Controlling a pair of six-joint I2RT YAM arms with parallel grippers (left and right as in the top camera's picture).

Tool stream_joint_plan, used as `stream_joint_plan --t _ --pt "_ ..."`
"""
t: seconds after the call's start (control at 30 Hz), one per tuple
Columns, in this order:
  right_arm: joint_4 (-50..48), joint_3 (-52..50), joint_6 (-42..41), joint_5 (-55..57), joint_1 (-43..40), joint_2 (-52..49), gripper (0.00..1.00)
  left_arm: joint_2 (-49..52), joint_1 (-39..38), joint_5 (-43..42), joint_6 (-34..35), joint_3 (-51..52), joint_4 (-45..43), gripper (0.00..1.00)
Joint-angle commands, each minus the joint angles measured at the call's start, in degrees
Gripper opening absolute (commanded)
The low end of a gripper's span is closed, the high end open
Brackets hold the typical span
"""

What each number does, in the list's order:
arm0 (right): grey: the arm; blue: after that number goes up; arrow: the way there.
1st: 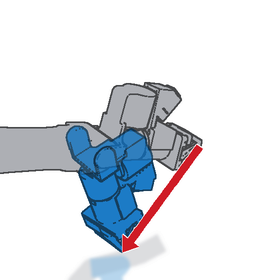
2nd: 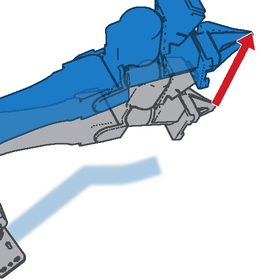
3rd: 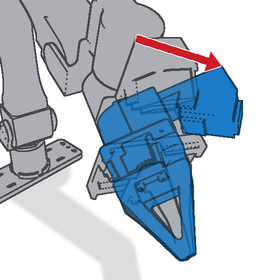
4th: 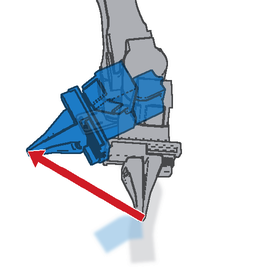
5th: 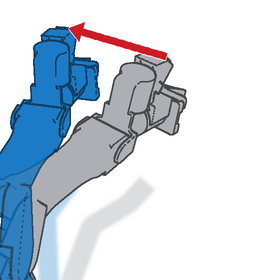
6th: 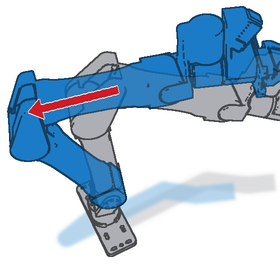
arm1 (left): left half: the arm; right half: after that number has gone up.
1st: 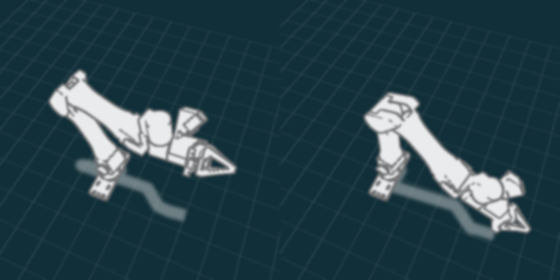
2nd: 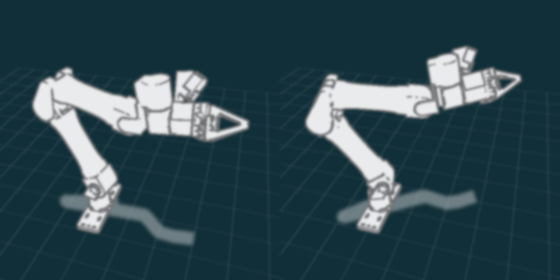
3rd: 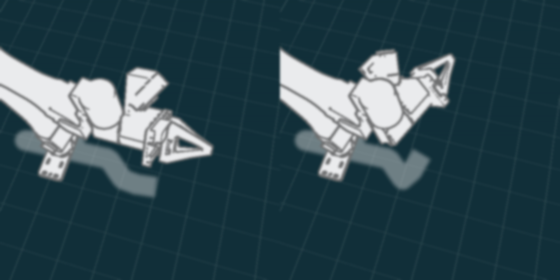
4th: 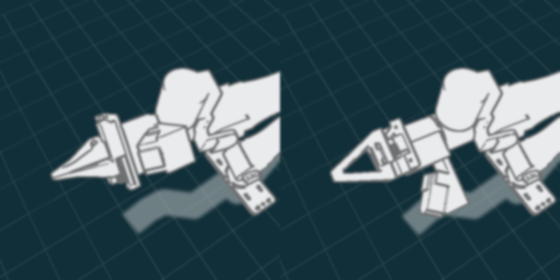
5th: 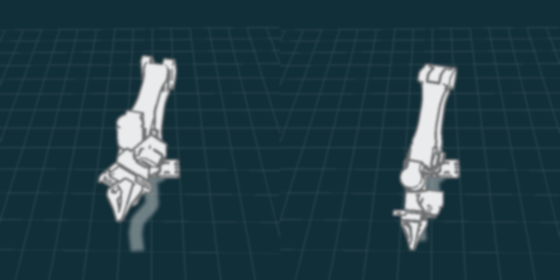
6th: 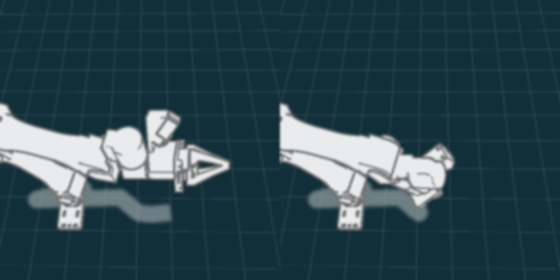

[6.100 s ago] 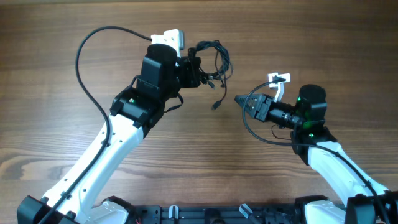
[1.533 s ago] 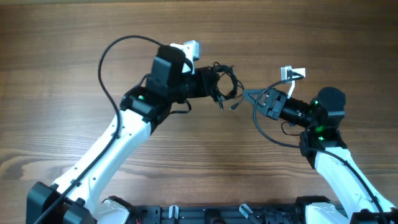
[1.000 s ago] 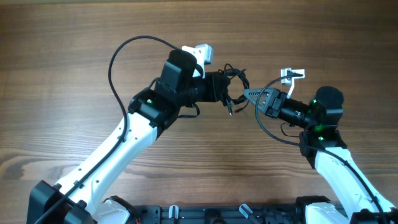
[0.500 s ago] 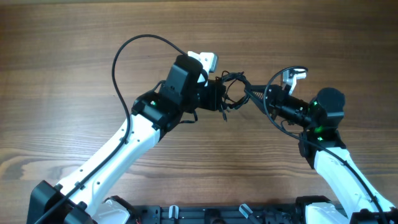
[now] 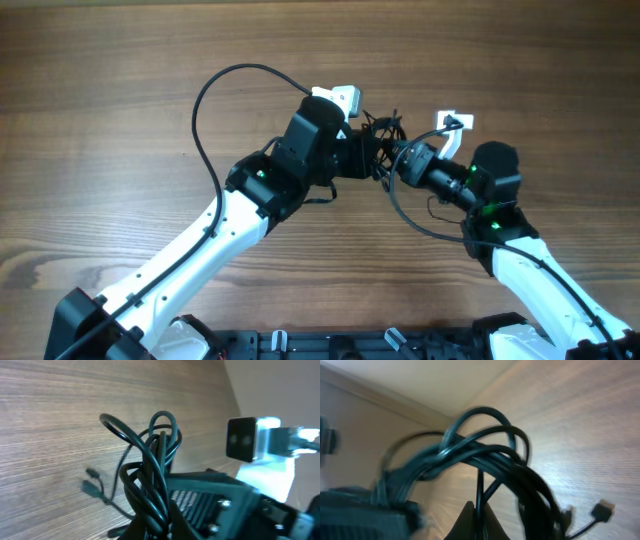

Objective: Untangle cables

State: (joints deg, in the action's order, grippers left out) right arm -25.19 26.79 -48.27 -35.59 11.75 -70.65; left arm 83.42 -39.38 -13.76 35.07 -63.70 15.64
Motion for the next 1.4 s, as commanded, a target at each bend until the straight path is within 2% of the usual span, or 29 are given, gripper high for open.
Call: stream_joint_plan --t 0.0,0.03,0.13,0.17,0.2,0.23,0.33,0.43,0.47,0.53,0.57,0.63,0.77,0.8,0.83,0.93,0.97,1.0,1.03,1.13,1.27,1.3,1.37 --pt "1.3 0.2 4.0 3.5 0.3 -0.4 0.17 -0.2 0.0 -2.2 3.0 -0.7 -2.9 0.04" --pt "0.2 0.2 4.9 3.5 0.2 -0.4 0.45 -0.2 0.0 -2.2 2.9 -0.7 -3.0 0.04" --pt "-1.7 0.2 4.6 2.0 -2.9 1.4 0.78 -0.2 2.3 -2.2 2.7 -0.7 -0.5 0.04" --pt "-1.4 0.2 4.6 -0.3 -4.8 2.4 0.82 -0.2 4.0 -2.3 2.7 -0.7 0.4 0.04" --pt "-1.1 0.2 4.6 -5.5 -8.3 3.8 0.98 -0.2 6.5 -2.8 3.0 -0.7 0.9 0.04" --pt "-1.1 0.2 4.5 -9.5 -10.8 4.2 1.00 -0.2 9.0 -5.4 4.3 -0.7 0.7 0.04" --pt "0.5 0.2 4.7 -18.4 -15.9 4.0 1.00 -0.2 14.4 -13.4 9.4 -0.7 0.2 0.04" --pt "6.3 0.1 10.7 -18.4 -16.1 3.1 1.00 -0.2 18.1 -25.6 10.9 -0.7 -1.4 0.04" --pt "8.2 0.1 10.2 -18.1 -16.1 2.6 1.00 -0.2 18.8 -26.8 14.3 -0.7 -1.0 0.04" --pt "8.4 0.1 6.1 -21.0 -16.1 1.5 1.00 -0.2 19.6 -26.9 20.5 -0.7 -0.4 0.04" --pt "8.1 0.1 -0.5 -23.4 -16.1 0.6 1.00 -0.2 19.7 -26.9 24.2 -0.7 -0.4 0.04" --pt "6.3 0.1 -8.6 -26.9 -16.1 -0.5 1.00 -0.1 19.5 -26.9 23.9 -0.7 -0.3 0.04" --pt "-4.1 0.1 -17.0 -30.0 -12.8 -1.2 0.97 -0.1 16.3 -24.8 23.7 -0.7 1.2 0.04" --pt "-5.3 0.1 -17.9 -29.5 -11.5 -1.2 0.92 -0.1 15.2 -22.7 23.7 -0.7 2.0 0.04" --pt "-5.1 0.1 -17.9 -27.6 -10.0 -1.2 0.83 -0.1 14.4 -21.5 23.7 -0.7 2.2 0.04" --pt "-4.4 0.1 -18.1 -23.9 -7.6 -1.2 0.74 -0.1 13.2 -21.6 23.7 -0.7 2.0 0.04" --pt "-4.4 0.1 -18.2 -22.8 -7.5 -1.2 0.65 -0.1 13.0 -22.3 23.6 -0.7 2.3 0.04" --pt "-4.4 0.1 -18.2 -20.8 -7.5 -1.2 0.48 -0.1 13.0 -24.9 21.2 -0.7 2.2 0.04" --pt "-4.4 0.1 -18.8 -20.0 -7.5 -1.2 0.35 -0.1 13.0 -27.9 18.6 -0.7 2.2 0.04" --pt "-4.3 0.1 -19.9 -19.8 -7.5 -1.2 0.05 -0.1 13.0 -30.6 16.1 -0.7 2.2 0.04" --pt "-4.3 0.1 -22.8 -18.3 -7.5 -1.2 0.05 -0.1 13.1 -30.5 11.9 -0.7 2.2 0.04" --pt "-4.3 0.1 -21.4 -17.9 -7.5 -1.2 0.15 -0.1 13.2 -30.6 9.1 -0.7 2.6 0.04" --pt "-4.3 0.1 -19.0 -18.0 -7.5 -1.2 0.28 -0.1 13.9 -30.6 4.8 -0.7 4.2 0.05"
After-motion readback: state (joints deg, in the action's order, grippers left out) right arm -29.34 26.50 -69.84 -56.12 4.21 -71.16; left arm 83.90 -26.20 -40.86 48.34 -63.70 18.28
